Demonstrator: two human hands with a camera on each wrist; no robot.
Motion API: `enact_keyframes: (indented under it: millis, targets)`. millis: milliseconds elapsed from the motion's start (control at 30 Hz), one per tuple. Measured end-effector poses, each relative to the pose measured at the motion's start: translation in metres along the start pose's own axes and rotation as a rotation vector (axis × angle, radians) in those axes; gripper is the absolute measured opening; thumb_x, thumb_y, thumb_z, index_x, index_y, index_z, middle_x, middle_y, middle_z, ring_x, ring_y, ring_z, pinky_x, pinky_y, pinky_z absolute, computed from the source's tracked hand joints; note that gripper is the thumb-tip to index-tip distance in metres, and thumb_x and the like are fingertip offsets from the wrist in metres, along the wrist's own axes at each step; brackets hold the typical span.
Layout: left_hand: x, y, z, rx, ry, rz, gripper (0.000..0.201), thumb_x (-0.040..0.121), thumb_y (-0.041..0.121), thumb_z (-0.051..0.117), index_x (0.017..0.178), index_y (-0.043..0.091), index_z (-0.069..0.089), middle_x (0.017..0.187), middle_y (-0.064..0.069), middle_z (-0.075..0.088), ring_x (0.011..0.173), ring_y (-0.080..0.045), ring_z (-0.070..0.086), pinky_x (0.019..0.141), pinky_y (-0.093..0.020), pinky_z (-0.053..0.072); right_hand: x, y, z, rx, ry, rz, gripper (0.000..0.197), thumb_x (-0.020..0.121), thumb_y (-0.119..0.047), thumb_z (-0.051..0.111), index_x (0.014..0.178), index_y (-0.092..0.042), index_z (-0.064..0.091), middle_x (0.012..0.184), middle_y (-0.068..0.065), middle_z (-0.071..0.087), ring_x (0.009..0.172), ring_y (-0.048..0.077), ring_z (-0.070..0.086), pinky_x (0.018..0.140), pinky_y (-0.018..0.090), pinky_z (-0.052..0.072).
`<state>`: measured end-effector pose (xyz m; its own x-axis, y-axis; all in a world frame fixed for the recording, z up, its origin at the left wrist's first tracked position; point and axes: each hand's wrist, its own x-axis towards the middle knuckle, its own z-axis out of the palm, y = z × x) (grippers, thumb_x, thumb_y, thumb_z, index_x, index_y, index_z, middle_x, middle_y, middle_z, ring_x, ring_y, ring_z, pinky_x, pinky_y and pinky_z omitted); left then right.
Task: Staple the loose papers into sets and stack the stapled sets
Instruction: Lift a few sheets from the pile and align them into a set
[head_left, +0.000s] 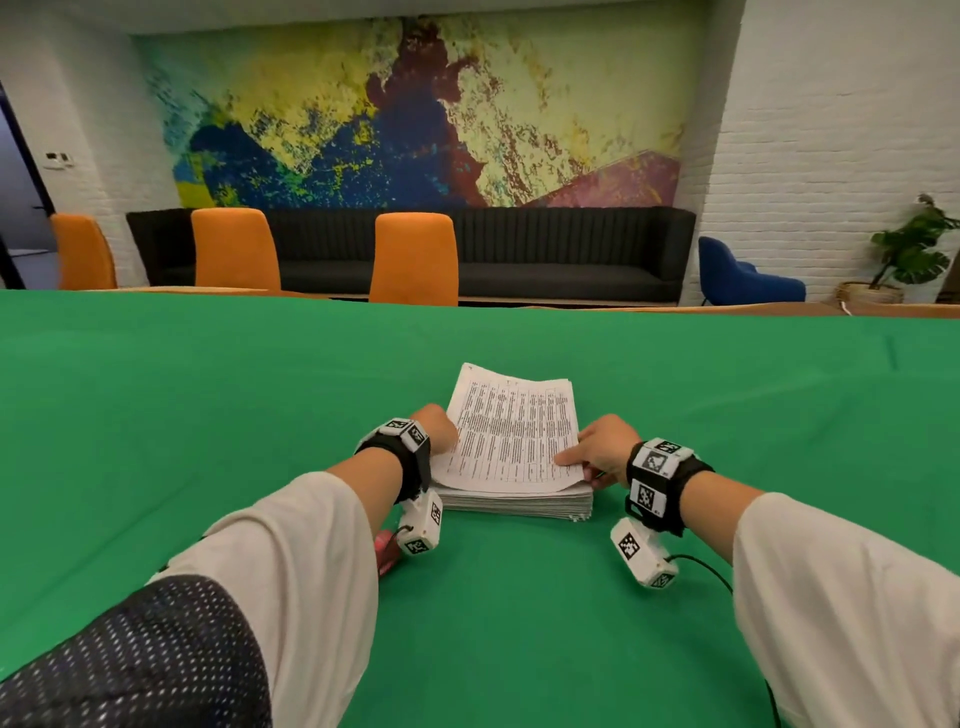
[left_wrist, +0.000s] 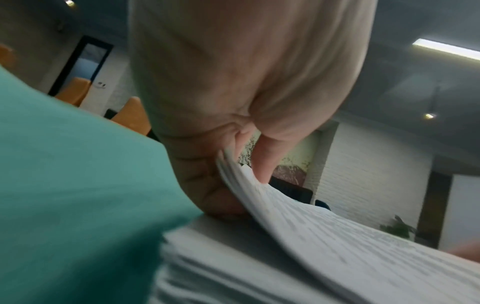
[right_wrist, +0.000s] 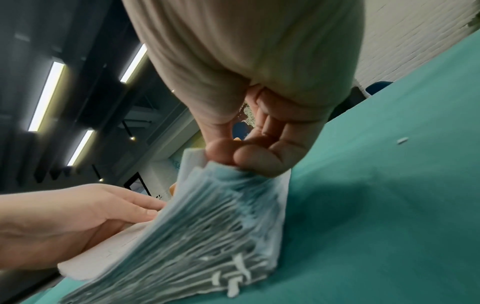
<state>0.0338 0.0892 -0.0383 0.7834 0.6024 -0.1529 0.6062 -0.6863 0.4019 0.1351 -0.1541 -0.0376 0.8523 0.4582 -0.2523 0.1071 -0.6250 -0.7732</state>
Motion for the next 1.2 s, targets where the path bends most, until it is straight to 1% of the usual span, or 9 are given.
enact_keyframes:
  millis: [133,200,267,367,500,567,833,967,1200]
  targets:
    - [-0.025,0.004,-0.015,0.017,-0.088,0.034,0.025,0.102,0.028,0.064,0.112,0.005,0.062,0.122,-0.014,0.066,0.096,-0.029,0.064,0.069,-0.032,0.055,-0.008,0.003,-0.004,-0.082,0.025,-0.032,0.036,0.082,-0.029,0.087,0.090,-0.006,0.061,0.073,0.006,0.069,0.061,0.019,0.064,0.068,0.038,0.062]
    - [-0.041,0.005,-0.023,0.022,-0.161,0.078,0.067,0.098,0.041,0.071,0.151,0.008,0.045,0.149,-0.010,0.053,0.116,-0.030,0.063,0.074,-0.032,0.055,-0.015,0.004,-0.005,-0.177,0.063,-0.086,0.057,0.085,-0.043,0.083,0.124,-0.008,0.060,0.106,0.006,0.068,0.081,0.021,0.066,0.068,0.037,0.061]
    - [-0.055,0.003,-0.027,0.021,-0.251,0.108,0.091,0.089,0.043,0.081,0.162,0.020,0.033,0.162,-0.004,0.041,0.128,-0.031,0.060,0.088,-0.035,0.056,-0.022,0.006,-0.007,-0.229,0.075,-0.188,0.079,0.082,-0.054,0.081,0.147,-0.021,0.050,0.123,0.004,0.061,0.088,0.022,0.067,0.065,0.038,0.061]
    - [-0.067,-0.001,-0.024,0.086,-0.353,0.126,0.094,0.078,0.029,0.092,0.157,0.028,0.042,0.163,-0.005,0.039,0.127,-0.034,0.059,0.096,-0.045,0.060,-0.034,0.010,-0.009,-0.303,-0.056,-0.301,0.069,0.075,-0.056,0.086,0.135,-0.029,0.064,0.140,0.004,0.060,0.088,0.014,0.065,0.073,0.036,0.061]
    - [-0.078,0.001,-0.018,0.213,-0.258,0.165,0.082,0.078,0.016,0.092,0.150,0.022,0.053,0.146,-0.010,0.056,0.116,-0.035,0.066,0.091,-0.047,0.062,-0.043,0.020,-0.007,-0.377,-0.100,-0.312,0.055,0.070,-0.041,0.094,0.120,-0.029,0.073,0.149,0.002,0.057,0.130,0.023,0.057,0.114,0.041,0.044]
    - [-0.083,0.002,-0.017,0.248,-0.215,0.171,0.077,0.080,0.014,0.090,0.148,0.021,0.055,0.142,-0.009,0.059,0.117,-0.034,0.066,0.094,-0.044,0.061,-0.046,0.023,-0.004,-0.344,-0.072,-0.312,0.047,0.071,-0.035,0.094,0.114,-0.026,0.076,0.146,0.003,0.061,0.133,0.023,0.055,0.117,0.041,0.040]
    - [-0.088,0.005,-0.015,0.239,-0.187,0.160,0.073,0.081,0.013,0.089,0.146,0.019,0.058,0.141,-0.010,0.061,0.119,-0.032,0.064,0.100,-0.041,0.058,-0.045,0.025,-0.001,-0.269,-0.022,-0.280,0.036,0.071,-0.036,0.095,0.099,-0.019,0.078,0.127,0.003,0.069,0.106,0.016,0.061,0.096,0.032,0.050]
    - [-0.085,0.004,-0.015,0.221,-0.182,0.151,0.070,0.078,0.012,0.091,0.142,0.019,0.063,0.138,-0.009,0.063,0.107,-0.031,0.069,0.093,-0.042,0.061,-0.043,0.027,-0.001,-0.198,-0.023,-0.274,0.034,0.068,-0.041,0.095,0.090,-0.020,0.080,0.095,-0.008,0.074,0.074,0.006,0.061,0.060,0.021,0.047]
    - [-0.085,0.004,-0.013,0.266,-0.174,0.161,0.072,0.079,0.015,0.091,0.144,0.020,0.060,0.137,-0.009,0.063,0.101,-0.029,0.067,0.094,-0.040,0.061,-0.042,0.027,0.000,-0.216,-0.022,-0.264,0.037,0.070,-0.034,0.096,0.098,-0.016,0.080,0.100,-0.007,0.068,0.092,0.008,0.060,0.067,0.020,0.044]
